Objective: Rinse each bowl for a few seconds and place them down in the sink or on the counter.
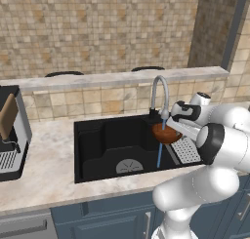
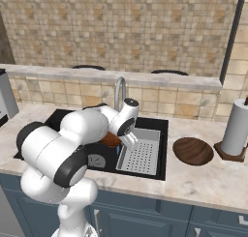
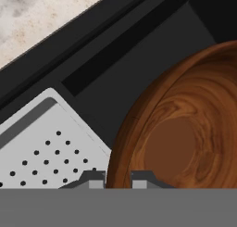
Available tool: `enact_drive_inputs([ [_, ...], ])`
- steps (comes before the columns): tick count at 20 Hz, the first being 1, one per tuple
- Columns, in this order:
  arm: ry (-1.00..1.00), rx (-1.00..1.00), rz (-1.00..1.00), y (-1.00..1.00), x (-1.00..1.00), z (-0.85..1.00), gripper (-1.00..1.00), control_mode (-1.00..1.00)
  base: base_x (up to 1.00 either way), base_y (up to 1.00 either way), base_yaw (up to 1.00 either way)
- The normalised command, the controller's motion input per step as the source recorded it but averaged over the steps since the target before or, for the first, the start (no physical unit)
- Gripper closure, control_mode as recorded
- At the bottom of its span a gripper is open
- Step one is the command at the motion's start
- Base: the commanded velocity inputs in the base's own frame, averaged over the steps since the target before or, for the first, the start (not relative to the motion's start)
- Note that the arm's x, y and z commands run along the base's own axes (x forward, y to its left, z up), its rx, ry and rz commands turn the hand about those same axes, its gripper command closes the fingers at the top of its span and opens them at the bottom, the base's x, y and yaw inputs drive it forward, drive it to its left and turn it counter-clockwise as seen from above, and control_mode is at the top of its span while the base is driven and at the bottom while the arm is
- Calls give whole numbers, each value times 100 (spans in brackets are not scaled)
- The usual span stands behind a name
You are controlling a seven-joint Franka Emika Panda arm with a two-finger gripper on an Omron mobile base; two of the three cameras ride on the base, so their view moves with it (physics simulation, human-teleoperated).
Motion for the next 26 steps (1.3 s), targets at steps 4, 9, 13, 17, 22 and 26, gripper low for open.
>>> enact_drive_inputs([
  [4,0,2,0,0,3,0,100,-100,0,0,0],
  [9,0,3,0,0,4,0,100,-100,0,0,0],
  [13,0,2,-2,-36,-31,7,100,-100,0,0,0],
  [17,11,0,-7,-56,-57,0,100,-100,0,0,0],
  [22,13,-1,-7,-47,-37,0,100,-100,0,0,0],
  [26,1,0,-7,-51,-16,0,100,-100,0,0,0],
])
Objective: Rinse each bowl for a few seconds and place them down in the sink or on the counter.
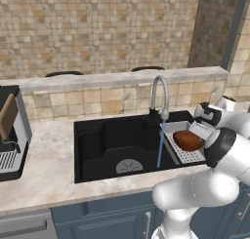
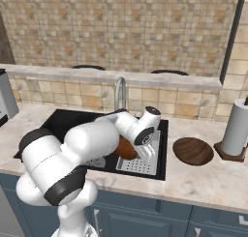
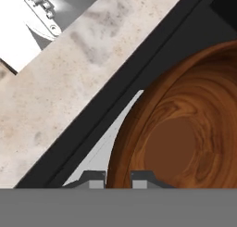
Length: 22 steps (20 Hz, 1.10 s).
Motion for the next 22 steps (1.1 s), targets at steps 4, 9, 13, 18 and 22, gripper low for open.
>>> enact_drive_inputs([
  [4,0,0,-9,-61,-11,0,100,-100,0,0,0],
  [9,2,0,-10,-79,0,-2,100,-100,0,0,0],
  [13,6,0,-10,-78,0,0,100,-100,0,0,0],
  [18,5,0,-7,-68,-2,0,100,-100,0,0,0],
  [22,1,0,-1,-66,-9,0,100,-100,0,0,0],
])
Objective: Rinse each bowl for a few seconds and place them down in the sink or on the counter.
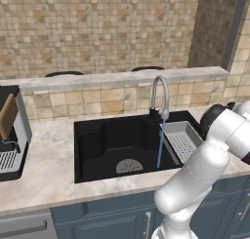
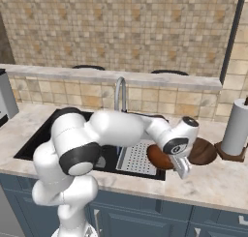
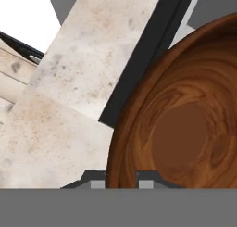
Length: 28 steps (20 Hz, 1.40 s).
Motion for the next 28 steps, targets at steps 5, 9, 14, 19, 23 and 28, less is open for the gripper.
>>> enact_drive_inputs([
  [5,0,-1,0,-57,-26,-1,100,-100,0,0,0],
  [9,0,-3,0,-41,-48,0,100,-100,0,0,0],
  [14,0,-4,0,-28,-43,0,100,-100,0,0,0],
  [19,0,-8,0,-16,-30,0,100,-100,0,0,0],
  [23,0,-13,0,-3,-13,0,-100,-100,0,0,0],
  [28,0,-18,0,0,-5,0,-100,-100,0,0,0],
])
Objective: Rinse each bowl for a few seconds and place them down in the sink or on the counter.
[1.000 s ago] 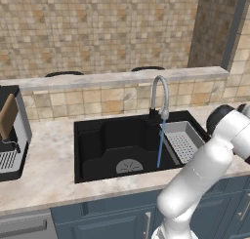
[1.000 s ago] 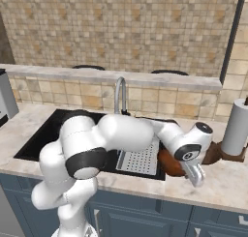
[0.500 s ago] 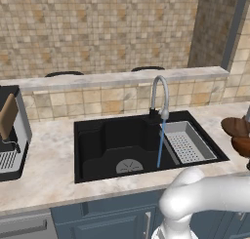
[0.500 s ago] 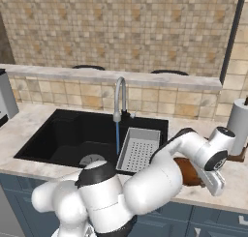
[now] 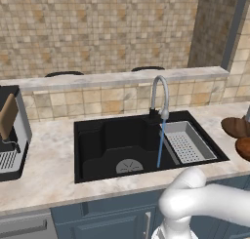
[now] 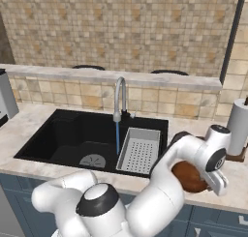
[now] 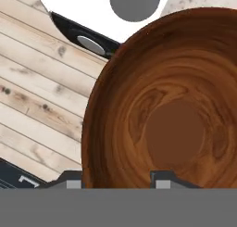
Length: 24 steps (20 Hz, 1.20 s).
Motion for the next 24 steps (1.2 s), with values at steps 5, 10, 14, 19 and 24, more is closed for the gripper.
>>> enact_drive_inputs([
  [5,-7,-15,0,0,0,0,-100,-100,0,0,0],
  [10,-8,-5,0,0,-6,34,-100,-100,0,0,0],
  [14,-1,0,0,0,-23,89,-100,-100,0,0,0],
  [19,0,0,0,21,-36,88,-100,-100,0,0,0],
  [24,0,-4,7,83,-36,48,-100,-100,0,0,0],
])
